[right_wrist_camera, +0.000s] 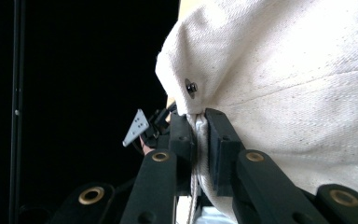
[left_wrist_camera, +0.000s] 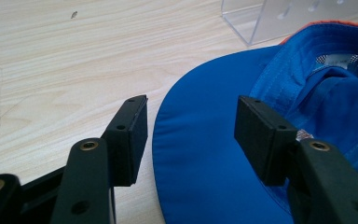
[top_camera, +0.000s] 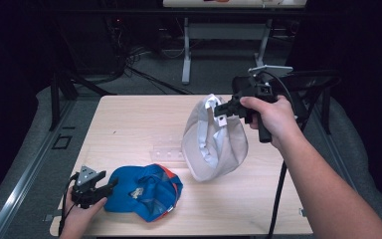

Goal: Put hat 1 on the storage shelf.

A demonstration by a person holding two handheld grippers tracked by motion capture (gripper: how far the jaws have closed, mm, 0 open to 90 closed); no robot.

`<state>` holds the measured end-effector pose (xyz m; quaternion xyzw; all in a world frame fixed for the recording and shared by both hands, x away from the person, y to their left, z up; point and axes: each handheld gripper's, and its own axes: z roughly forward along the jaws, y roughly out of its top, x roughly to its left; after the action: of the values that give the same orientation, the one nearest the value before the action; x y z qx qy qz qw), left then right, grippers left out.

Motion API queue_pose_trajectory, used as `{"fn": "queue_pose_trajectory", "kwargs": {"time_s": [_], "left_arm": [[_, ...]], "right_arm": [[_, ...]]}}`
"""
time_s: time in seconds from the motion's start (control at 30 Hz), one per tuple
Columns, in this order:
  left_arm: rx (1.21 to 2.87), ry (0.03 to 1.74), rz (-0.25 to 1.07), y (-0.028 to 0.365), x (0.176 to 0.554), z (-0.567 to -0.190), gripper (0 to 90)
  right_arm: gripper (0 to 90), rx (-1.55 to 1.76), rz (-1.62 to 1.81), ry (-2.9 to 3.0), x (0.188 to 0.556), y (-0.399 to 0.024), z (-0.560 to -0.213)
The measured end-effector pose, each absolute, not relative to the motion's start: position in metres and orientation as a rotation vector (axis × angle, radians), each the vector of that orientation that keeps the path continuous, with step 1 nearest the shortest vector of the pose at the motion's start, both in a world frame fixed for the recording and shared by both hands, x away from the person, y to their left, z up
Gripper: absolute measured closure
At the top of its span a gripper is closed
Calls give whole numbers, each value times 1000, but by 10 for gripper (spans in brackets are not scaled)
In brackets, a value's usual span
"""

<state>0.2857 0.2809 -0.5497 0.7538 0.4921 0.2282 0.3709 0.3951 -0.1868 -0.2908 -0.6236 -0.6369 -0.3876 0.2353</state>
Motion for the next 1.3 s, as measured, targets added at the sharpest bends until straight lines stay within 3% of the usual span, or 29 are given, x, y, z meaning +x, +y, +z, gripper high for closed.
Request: {"fn": "queue_pose_trajectory", "kwargs": {"time_s": [0.73,1.3], "left_arm": [[1918,1215,577,273,287,-544,440],[1934,1090,610,241,287,-528,432]], "right_arm": [[820,-1752,-1153,-1664,442,-145,-295],[820,-1801,-1178,-1647,463,-119,-309]]}}
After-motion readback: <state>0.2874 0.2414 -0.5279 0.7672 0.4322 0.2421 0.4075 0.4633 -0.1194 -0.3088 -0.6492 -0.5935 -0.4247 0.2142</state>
